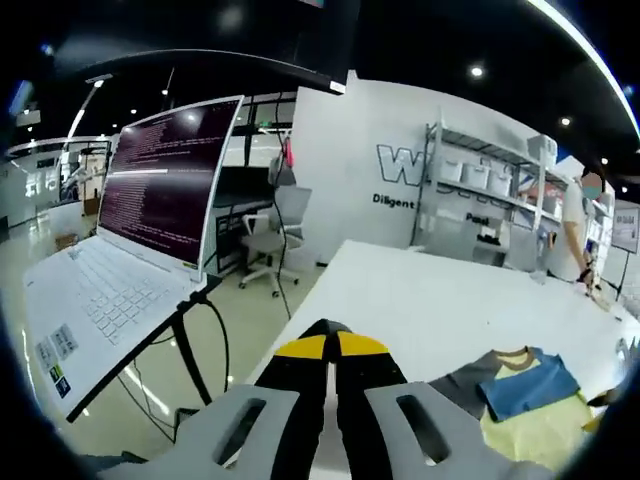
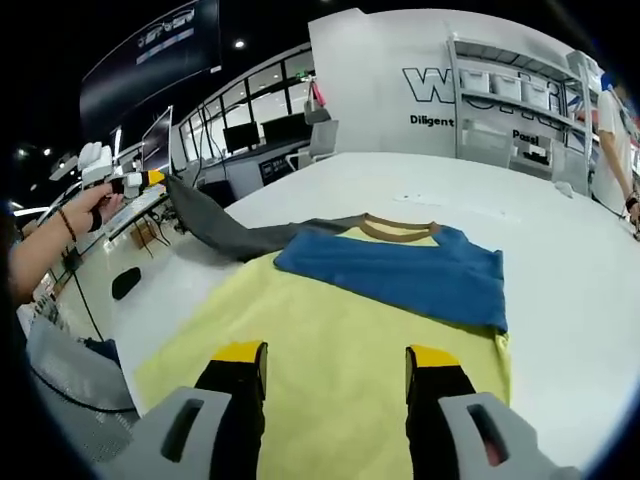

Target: Fold the garment on the visible template until the final outline fits inside the template.

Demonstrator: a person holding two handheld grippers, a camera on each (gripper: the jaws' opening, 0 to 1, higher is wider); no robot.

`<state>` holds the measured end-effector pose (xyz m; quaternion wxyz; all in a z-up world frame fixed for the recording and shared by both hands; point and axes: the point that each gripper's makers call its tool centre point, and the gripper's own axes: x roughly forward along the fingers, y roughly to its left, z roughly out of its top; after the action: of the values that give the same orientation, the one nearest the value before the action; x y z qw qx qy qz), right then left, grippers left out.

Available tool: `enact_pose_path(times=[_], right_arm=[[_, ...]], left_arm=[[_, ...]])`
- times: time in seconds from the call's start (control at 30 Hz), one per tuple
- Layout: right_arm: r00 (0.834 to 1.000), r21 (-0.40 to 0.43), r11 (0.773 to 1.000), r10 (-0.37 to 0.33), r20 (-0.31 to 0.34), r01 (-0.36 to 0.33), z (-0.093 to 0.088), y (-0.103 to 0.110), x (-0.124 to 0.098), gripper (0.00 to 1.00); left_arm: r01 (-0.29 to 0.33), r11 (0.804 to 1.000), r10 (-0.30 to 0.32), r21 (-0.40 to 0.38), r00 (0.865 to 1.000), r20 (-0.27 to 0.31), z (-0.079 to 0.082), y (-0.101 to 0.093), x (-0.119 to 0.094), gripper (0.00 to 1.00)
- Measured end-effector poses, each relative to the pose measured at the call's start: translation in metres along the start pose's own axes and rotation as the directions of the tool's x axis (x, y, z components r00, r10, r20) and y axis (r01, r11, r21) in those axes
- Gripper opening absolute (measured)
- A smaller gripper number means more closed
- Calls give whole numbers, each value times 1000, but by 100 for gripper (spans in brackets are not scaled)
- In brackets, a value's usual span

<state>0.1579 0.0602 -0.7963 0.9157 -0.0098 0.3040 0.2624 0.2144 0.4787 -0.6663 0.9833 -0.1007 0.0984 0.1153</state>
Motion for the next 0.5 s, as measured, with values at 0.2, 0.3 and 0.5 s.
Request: enact_pose_path(times=[0.2,0.3,0.5], right_arm=[[1000,-8,1000,-7,-4,7,-2,-1,-4,58],[1000,-8,1000,-14,-4,14,-2,-4,-6,58],[1000,-7,1000,-21,1,21,-1,-8,-12,57]], left_arm=[[79,997,-78,-18,996,49,17,-31,3,0],[118,993,-116,-21,992,57,19,-49,4,0],[191,981,-190,-25,981,47,12,-86,8,0]])
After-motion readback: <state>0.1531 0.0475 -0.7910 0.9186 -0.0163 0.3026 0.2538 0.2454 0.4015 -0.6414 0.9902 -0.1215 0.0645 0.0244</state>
